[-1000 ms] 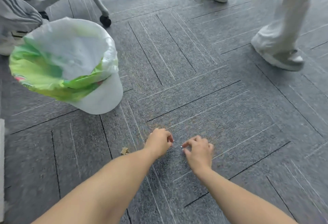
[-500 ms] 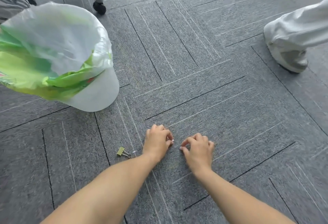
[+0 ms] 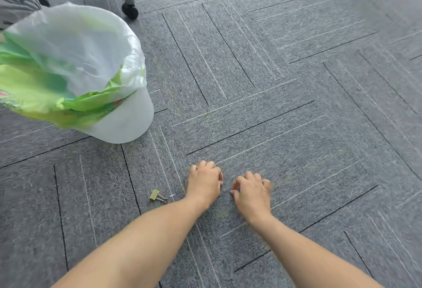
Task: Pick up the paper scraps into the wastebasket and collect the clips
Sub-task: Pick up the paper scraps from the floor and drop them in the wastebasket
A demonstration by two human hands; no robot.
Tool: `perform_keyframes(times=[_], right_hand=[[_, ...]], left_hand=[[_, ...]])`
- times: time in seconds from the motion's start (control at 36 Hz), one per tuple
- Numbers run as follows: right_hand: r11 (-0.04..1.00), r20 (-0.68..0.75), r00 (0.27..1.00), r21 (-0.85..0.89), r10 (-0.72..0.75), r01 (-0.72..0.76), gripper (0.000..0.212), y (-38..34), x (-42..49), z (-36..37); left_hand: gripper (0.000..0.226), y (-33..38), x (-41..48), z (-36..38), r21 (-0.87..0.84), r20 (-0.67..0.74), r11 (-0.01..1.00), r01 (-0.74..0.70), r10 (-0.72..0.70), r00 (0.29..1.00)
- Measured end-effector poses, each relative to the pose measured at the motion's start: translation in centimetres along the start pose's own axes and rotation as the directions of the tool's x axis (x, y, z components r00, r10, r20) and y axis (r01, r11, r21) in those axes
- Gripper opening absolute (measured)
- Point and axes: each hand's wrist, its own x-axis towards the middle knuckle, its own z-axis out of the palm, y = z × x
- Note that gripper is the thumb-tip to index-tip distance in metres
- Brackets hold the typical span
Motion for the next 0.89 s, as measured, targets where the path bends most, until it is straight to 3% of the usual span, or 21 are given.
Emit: perform_keyframes(times=[0.11,0.19,0.31,0.42,0.56,0.69,0.81,0.89], right_hand=[[0.996,0.024,0.998,-0.062,-0.056,0.057,0.016,-0.2,0.2,-0.2],[0.996,0.034,0.996,-0.046,-0.080,0.082,0.013,-0.2,-0.1,-0.5],[0.988,-0.027,0.995,0.124,-0.094,0.097,0.005,-0.2,-0.7,-1.4],[0.956,-0.154,0.980,0.243,-0.128,0.163,0.006,-0.9,-0.6,-4.0],[0.871,-0.367,0.907,0.354,-0.205,0.340,0.010,-4.4,0.3,-9.4],[0.721,-0.540,0.792,0.424,-0.285,0.548,0.011,-11.1,1.9,-16.5],[0.634,-0.620,0.684,0.361,-0.384,0.684,0.006,-19.3,3.9,-21.2],[0.660,-0.583,0.660,0.261,-0.473,0.704,0.002,-25.2,5.6,-23.5]], left_hand=[[0.016,0.4,-0.1,-0.2,0.107,0.046,0.993,-0.058,0.054,0.997],[0.015,0.1,-0.5,-0.3,0.067,0.065,0.997,-0.039,0.035,0.997],[0.007,-0.5,-0.7,-1.9,-0.178,0.078,0.984,-0.007,0.021,0.997],[0.005,-0.6,-1.6,-6.6,-0.401,0.084,0.913,-0.070,0.112,0.990],[0.009,-1.5,-4.6,-15.5,-0.521,-0.159,0.829,-0.203,0.140,0.977],[0.013,-4.8,-7.1,-24.6,-0.394,-0.494,0.868,-0.303,0.078,0.866],[0.013,-10.1,-6.4,-29.8,-0.285,-0.623,0.947,-0.150,-0.064,0.779],[0.007,-13.9,-5.3,-32.0,-0.307,-0.593,0.949,0.070,-0.248,0.766]])
